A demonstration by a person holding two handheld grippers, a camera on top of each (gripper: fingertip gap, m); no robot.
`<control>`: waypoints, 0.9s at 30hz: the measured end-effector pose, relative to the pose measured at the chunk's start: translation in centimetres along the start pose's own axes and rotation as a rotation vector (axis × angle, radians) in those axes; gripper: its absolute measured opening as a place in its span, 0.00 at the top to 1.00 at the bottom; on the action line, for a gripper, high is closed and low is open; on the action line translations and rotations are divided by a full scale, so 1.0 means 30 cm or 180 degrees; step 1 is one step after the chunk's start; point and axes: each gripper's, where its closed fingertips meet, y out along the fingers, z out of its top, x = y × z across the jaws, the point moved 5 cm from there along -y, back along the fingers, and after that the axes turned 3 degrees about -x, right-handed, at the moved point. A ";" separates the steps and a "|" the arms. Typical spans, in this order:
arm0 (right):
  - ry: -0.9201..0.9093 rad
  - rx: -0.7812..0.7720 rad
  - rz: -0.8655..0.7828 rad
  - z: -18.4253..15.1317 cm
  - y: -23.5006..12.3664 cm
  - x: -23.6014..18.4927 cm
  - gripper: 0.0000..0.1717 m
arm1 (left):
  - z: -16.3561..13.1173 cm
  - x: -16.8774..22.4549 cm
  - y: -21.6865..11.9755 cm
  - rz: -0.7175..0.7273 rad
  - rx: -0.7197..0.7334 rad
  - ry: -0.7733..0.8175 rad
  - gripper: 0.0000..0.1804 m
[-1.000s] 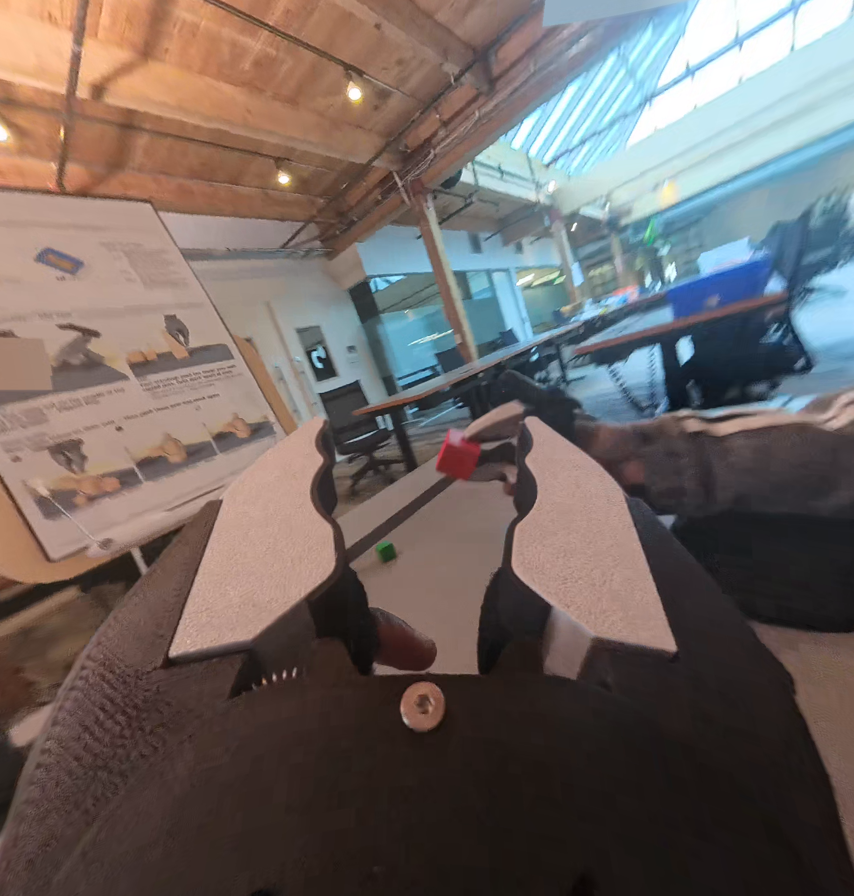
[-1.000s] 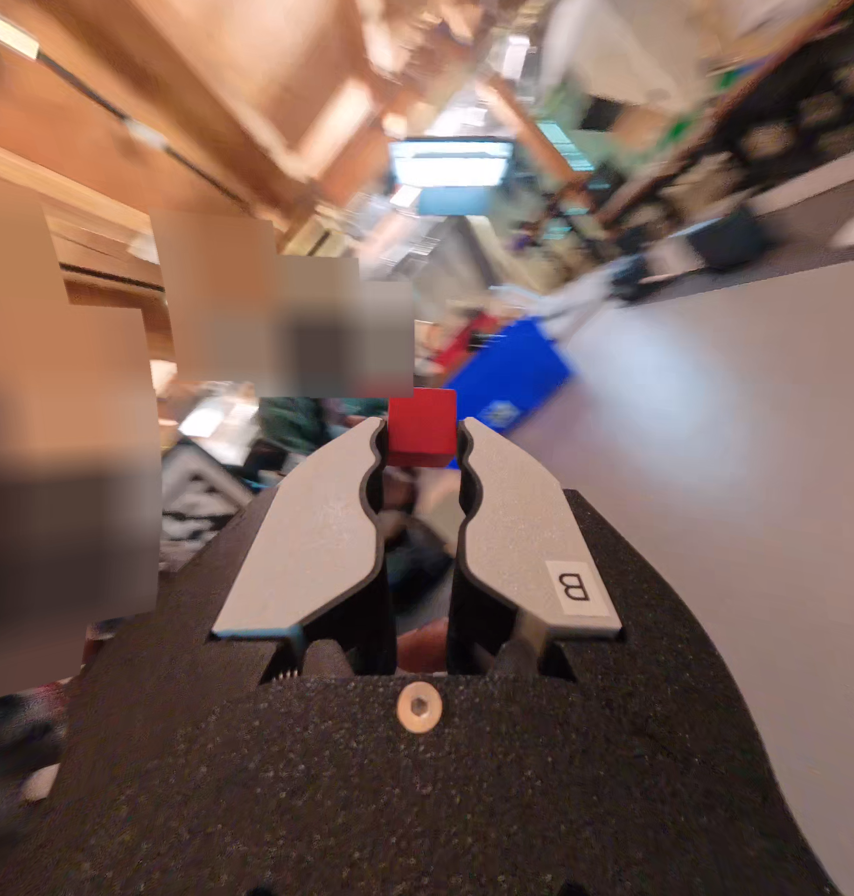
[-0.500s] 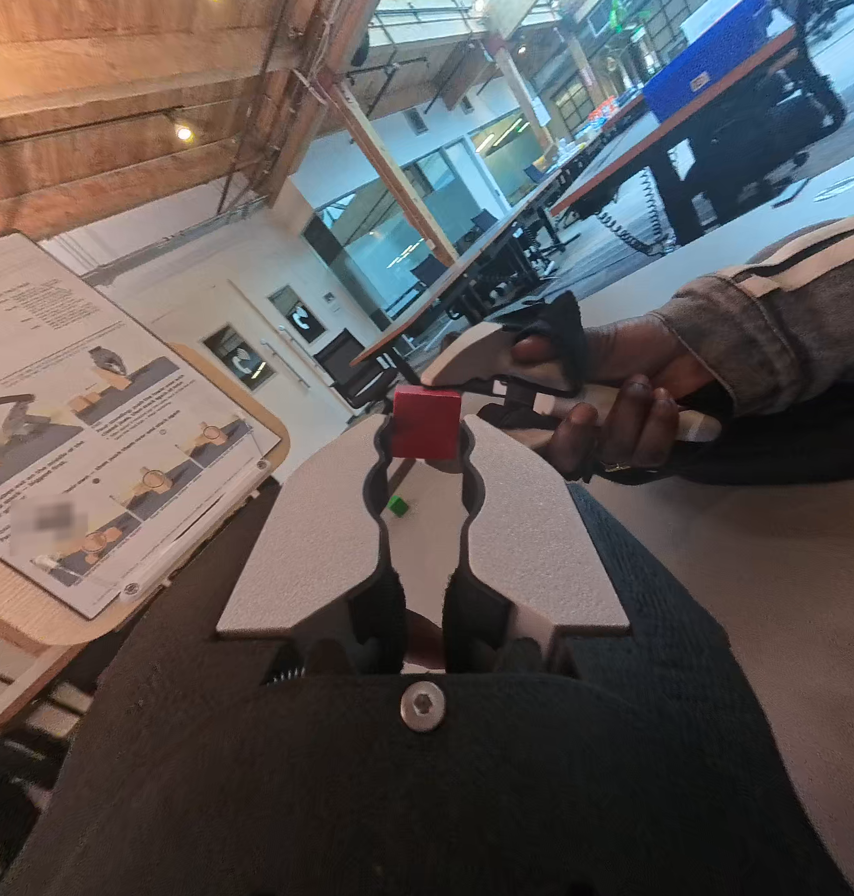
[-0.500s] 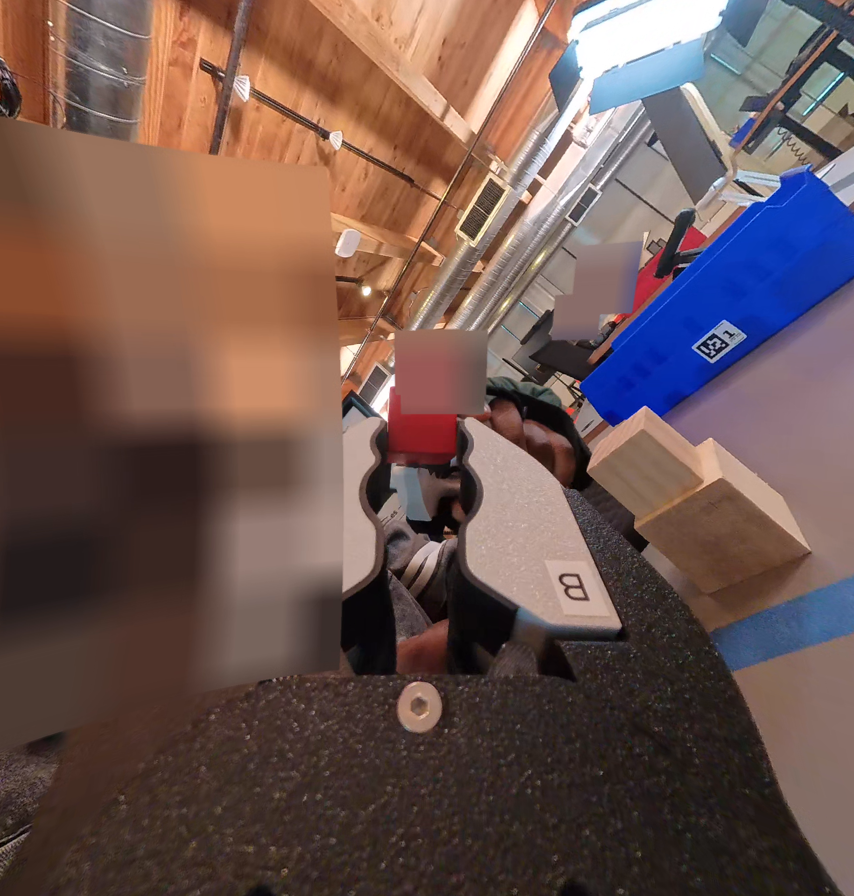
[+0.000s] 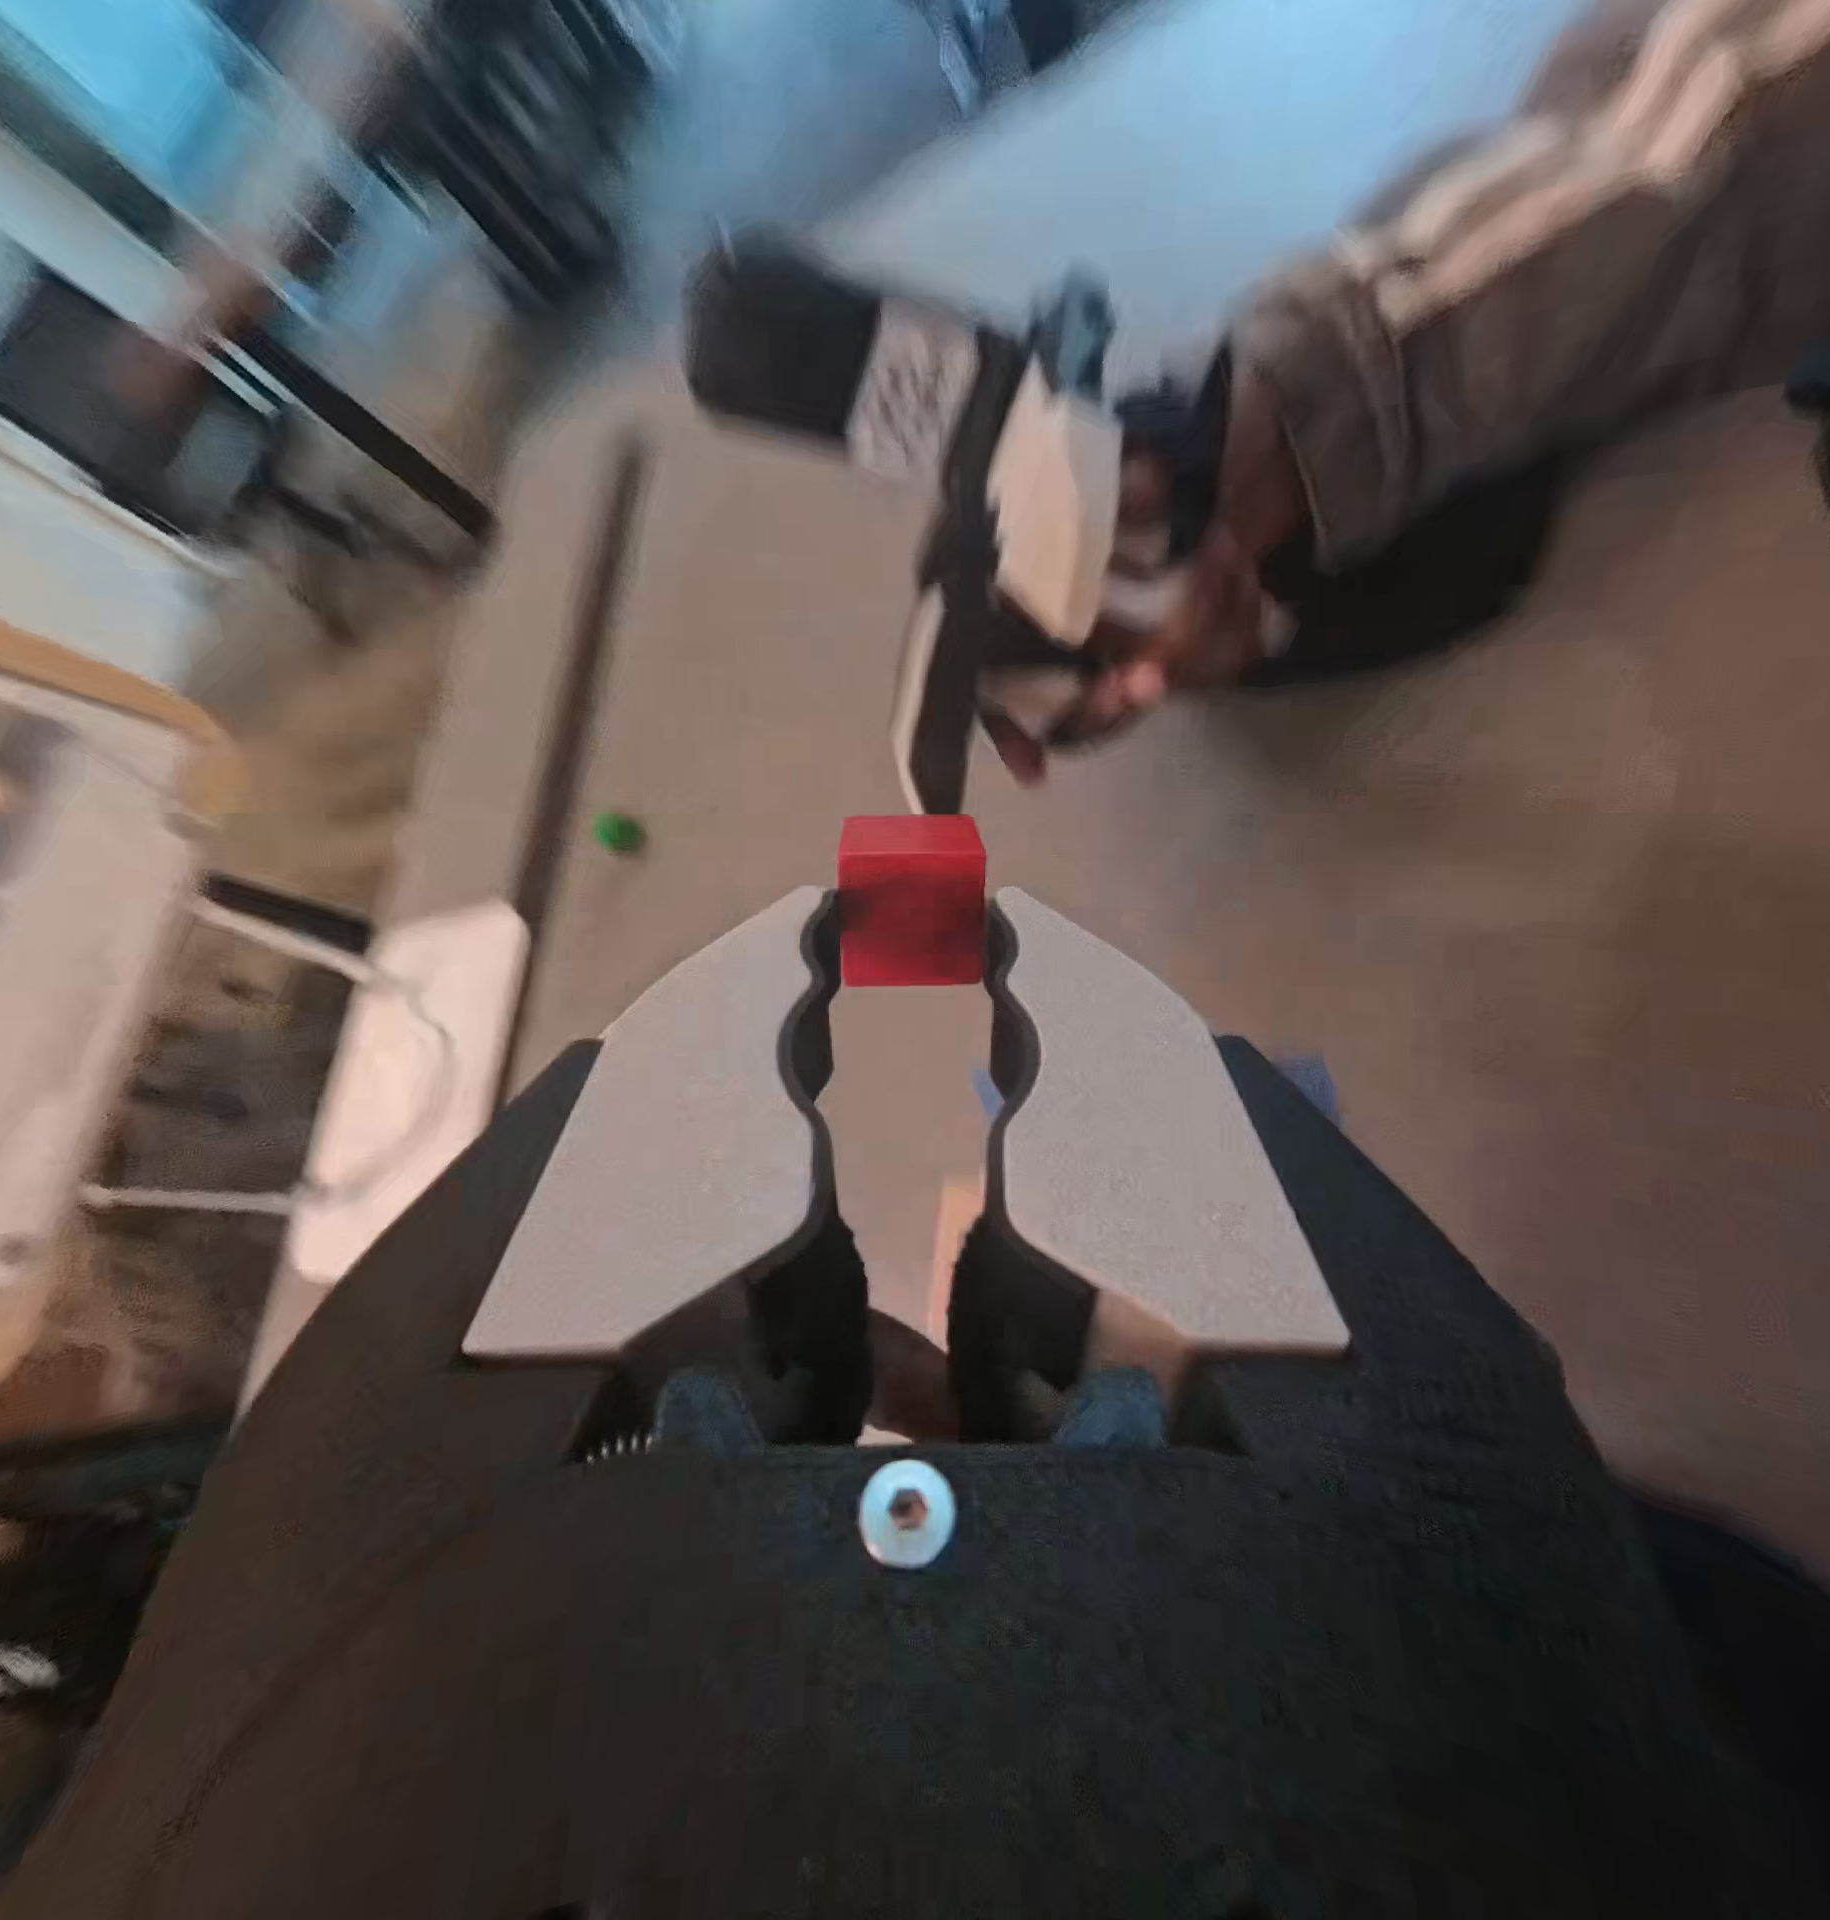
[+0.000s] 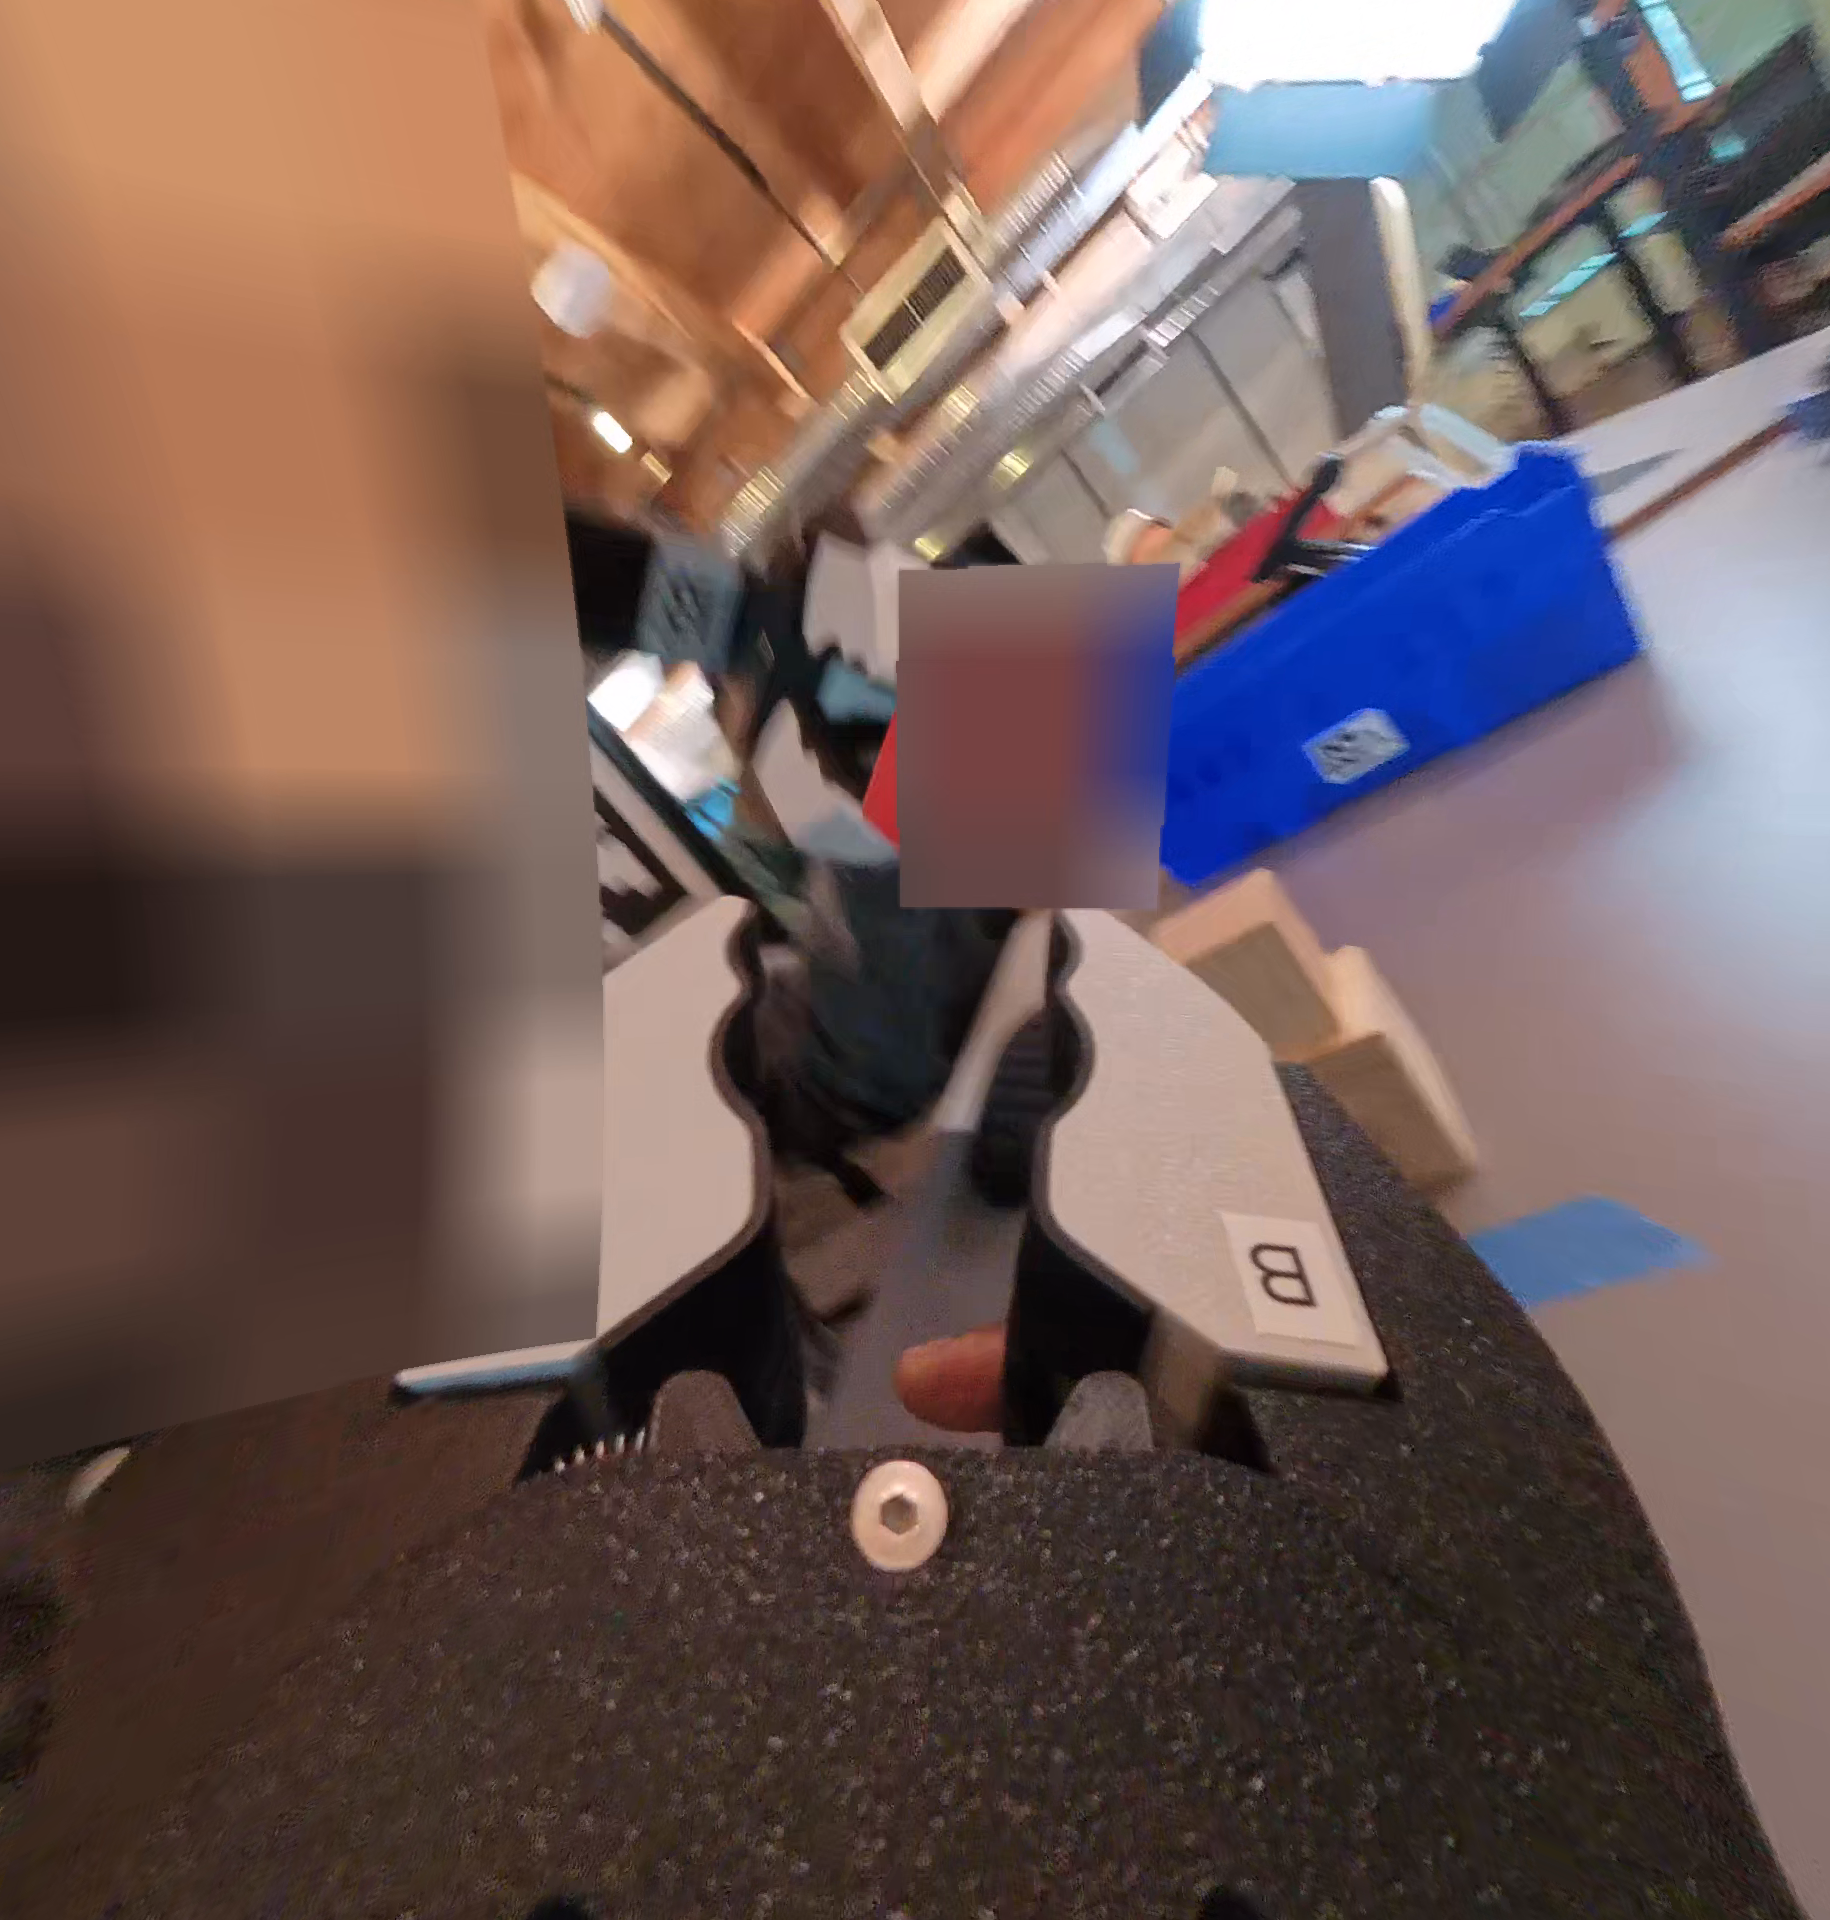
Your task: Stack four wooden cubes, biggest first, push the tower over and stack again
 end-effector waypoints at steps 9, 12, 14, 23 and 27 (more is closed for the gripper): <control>-0.1519 -0.1073 -0.0959 -0.066 0.009 0.011 0.52 | -0.130 -0.060 -0.049 -0.1415 -0.2258 -0.0071 0.85; -0.1540 -0.1069 -0.0961 -0.065 0.005 0.009 0.52 | -0.151 -0.046 -0.017 -0.1412 -0.2429 -0.0164 0.85; -0.1542 -0.1034 -0.0973 -0.058 0.001 0.007 0.52 | -0.160 -0.042 -0.013 -0.1414 -0.2483 -0.0247 0.85; -0.1608 -0.1030 -0.1018 -0.051 -0.006 0.002 0.54 | -0.170 -0.023 0.005 -0.1543 -0.2528 -0.0271 0.85; -0.1619 -0.1034 -0.1007 -0.051 -0.005 -0.001 0.54 | -0.181 -0.019 0.014 -0.1552 -0.2568 -0.0249 0.85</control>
